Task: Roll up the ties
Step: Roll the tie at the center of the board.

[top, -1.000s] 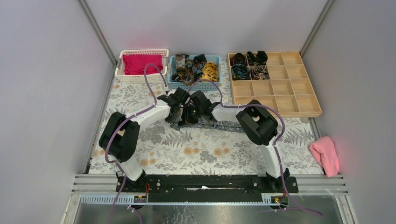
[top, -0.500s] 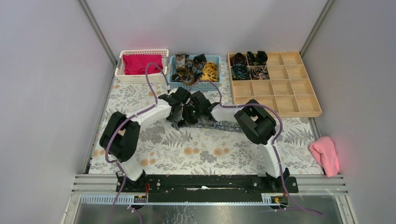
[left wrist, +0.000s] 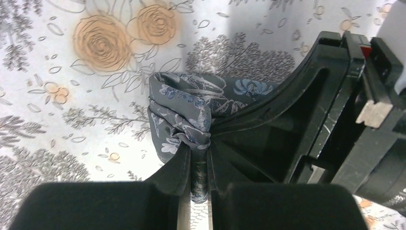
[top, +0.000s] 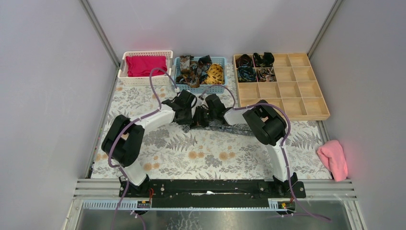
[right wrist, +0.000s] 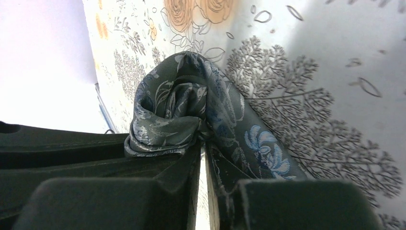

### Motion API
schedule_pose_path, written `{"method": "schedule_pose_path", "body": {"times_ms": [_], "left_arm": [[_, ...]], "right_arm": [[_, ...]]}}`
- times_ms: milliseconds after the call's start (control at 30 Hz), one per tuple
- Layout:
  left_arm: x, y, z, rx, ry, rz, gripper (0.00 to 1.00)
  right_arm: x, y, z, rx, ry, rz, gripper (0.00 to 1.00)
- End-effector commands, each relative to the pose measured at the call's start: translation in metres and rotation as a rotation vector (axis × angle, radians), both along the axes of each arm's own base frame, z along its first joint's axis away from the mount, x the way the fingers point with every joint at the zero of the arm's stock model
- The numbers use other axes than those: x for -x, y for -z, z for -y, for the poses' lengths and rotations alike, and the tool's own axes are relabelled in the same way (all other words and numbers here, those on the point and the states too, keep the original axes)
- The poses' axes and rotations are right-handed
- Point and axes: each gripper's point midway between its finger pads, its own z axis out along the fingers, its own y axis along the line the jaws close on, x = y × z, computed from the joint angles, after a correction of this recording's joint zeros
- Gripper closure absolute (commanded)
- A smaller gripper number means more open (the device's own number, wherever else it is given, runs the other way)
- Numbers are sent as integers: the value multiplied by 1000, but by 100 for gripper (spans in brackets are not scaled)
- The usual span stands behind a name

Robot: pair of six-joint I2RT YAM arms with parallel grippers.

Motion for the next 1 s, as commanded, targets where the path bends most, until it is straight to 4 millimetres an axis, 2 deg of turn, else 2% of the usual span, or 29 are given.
{"method": "schedule_pose_path", "body": {"times_ms": [0,133,267,367,533,700,967], "left_arm": [[21,13,36,172,99,-75,100],[20,19,38,181,105,-78,100],[20,10,43,211,114,-58,100],[20,6,46,228,129,-49,84],[19,5,50,251,139,-42,65],[16,-6,52,279,140,-1,53],[12,-11,56,316,133,46,53]], "right_arm": [[-12,2,15,-2,53,28,83],[-11,-1,19,7,44,31,83],[-12,4,22,11,59,23,85],[-12,7,22,5,61,15,84],[-12,8,24,0,63,11,85],[-12,7,25,-5,63,11,85],[-13,-1,30,-4,70,31,85]]}}
